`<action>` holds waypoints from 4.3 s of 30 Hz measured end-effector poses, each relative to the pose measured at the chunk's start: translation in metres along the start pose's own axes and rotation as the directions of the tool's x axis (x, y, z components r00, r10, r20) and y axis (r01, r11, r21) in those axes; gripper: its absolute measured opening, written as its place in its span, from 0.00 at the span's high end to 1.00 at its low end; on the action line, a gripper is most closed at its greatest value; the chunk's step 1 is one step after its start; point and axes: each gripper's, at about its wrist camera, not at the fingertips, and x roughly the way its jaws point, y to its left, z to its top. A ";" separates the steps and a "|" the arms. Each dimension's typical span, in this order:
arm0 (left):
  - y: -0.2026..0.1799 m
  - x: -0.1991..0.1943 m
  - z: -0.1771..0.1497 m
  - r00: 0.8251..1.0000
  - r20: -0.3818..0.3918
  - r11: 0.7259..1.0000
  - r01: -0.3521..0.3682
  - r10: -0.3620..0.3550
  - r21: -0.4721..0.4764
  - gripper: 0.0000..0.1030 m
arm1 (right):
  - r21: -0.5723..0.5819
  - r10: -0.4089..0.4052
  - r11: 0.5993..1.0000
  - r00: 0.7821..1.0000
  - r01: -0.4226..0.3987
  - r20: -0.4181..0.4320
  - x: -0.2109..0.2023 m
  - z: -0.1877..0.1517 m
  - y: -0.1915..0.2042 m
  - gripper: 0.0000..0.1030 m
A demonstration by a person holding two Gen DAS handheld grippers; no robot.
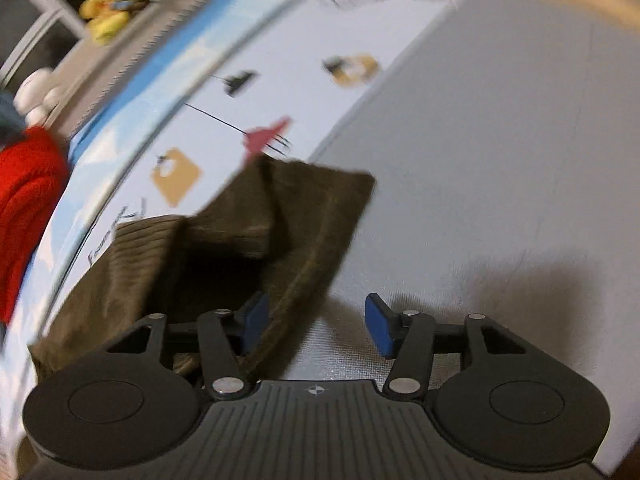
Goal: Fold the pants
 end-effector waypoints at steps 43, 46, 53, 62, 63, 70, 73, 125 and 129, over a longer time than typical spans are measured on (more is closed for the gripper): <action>0.043 0.004 -0.028 0.960 -0.061 0.962 0.272 -0.274 -0.031 0.48 | 0.027 -0.245 0.969 0.968 0.244 0.060 -0.073 0.030 -0.110 0.58; 0.021 0.023 -0.030 0.959 -0.119 0.966 0.256 -0.256 -0.019 0.42 | 0.042 -0.251 0.967 0.968 0.250 0.005 -0.061 0.033 -0.111 0.55; -0.007 0.056 -0.033 0.968 -0.209 0.984 0.160 -0.140 0.081 0.29 | -0.016 -0.264 0.964 0.964 0.264 -0.011 -0.044 0.031 -0.108 0.55; -0.011 0.016 -0.035 0.986 -0.075 0.953 0.166 -0.151 0.253 0.74 | 0.007 -0.165 0.986 0.966 0.167 0.197 -0.093 0.045 -0.112 0.94; -0.006 0.007 -0.034 0.986 -0.042 0.952 0.168 -0.163 0.255 0.74 | -0.001 -0.152 0.988 0.966 0.156 0.209 -0.097 0.046 -0.111 0.94; 0.034 -0.010 -0.045 0.998 -0.062 0.973 0.039 -0.025 0.228 0.74 | -0.149 -0.224 0.966 0.971 0.210 -0.083 -0.074 0.028 -0.115 0.94; 0.038 0.004 -0.056 0.981 -0.193 0.968 0.037 0.012 0.250 0.73 | -0.142 -0.263 0.959 0.957 0.245 -0.124 -0.076 0.025 -0.125 0.94; -0.193 0.008 0.016 0.939 0.046 0.869 0.295 -0.340 0.397 0.98 | -0.933 0.028 -0.266 0.965 -0.243 -0.259 -0.055 -0.217 0.104 0.87; -0.229 0.039 0.022 0.924 0.041 0.826 0.319 -0.380 0.464 0.74 | -0.969 0.232 -0.017 0.942 -0.247 -0.245 -0.088 -0.153 0.119 0.90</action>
